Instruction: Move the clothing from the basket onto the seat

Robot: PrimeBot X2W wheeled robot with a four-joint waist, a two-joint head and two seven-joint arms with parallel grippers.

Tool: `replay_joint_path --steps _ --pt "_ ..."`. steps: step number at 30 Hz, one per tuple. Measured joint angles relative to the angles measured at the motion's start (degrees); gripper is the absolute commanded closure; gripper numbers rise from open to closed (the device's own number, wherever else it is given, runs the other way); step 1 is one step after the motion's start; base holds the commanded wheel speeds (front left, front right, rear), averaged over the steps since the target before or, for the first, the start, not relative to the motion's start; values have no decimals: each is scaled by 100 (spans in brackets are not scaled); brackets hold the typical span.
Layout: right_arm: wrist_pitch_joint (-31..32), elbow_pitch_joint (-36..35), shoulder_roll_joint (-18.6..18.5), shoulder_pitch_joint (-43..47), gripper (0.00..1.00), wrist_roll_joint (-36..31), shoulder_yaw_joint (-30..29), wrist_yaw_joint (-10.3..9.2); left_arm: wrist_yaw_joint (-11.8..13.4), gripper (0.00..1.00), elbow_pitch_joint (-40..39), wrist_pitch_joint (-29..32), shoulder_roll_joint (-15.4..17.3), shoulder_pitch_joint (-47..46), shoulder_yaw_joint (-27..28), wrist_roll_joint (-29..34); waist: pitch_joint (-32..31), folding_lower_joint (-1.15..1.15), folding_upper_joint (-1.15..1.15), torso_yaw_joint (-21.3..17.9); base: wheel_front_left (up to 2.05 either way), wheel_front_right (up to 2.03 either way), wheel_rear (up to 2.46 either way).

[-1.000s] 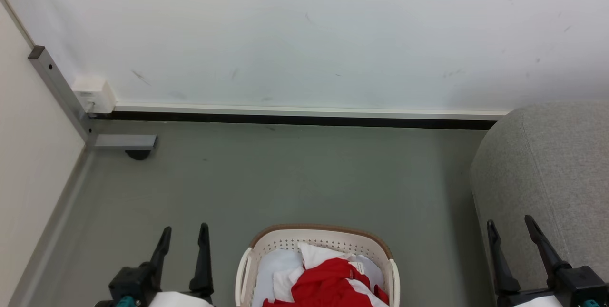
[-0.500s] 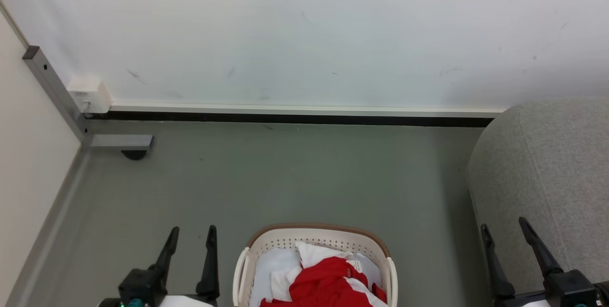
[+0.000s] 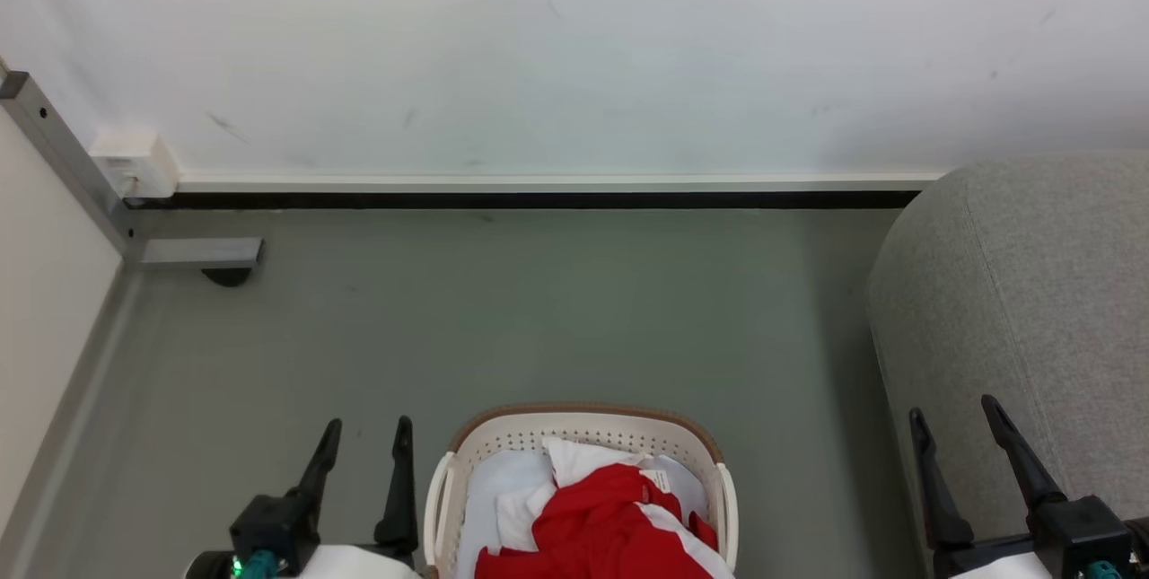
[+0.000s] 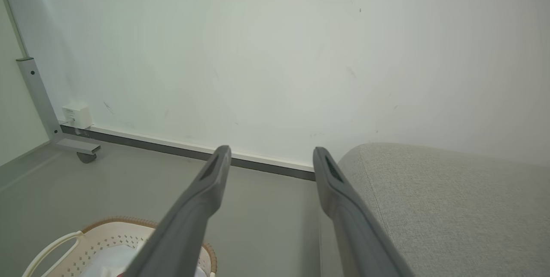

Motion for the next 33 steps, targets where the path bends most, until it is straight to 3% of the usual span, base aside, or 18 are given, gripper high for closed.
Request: replay_joint_path --steps 9,15,22,29,33 --pt "-10 -152 -1 -300 0 57 5 0 -227 0 392 0 2 -697 -427 109 529 0 0 -213 0 0 0" --pt "-11 -392 1 -692 0 107 12 0 -369 0 1381 16 -3 -1704 -976 458 1133 0 0 -385 0 0 0" --pt "-12 -792 7 -1084 0 127 -4 0 -269 0 2597 821 -1 -3033 -1516 463 2021 1 0 -592 0 0 0" --pt "-12 -1259 22 -1350 0 127 54 0 -290 0 3520 1781 -2 -3783 -1885 -298 2874 1 0 -826 0 0 0" --pt "-12 -1482 24 -1402 0 77 112 0 -460 0 3882 2109 1 -4061 -2197 -664 3288 1 0 -960 0 0 0"
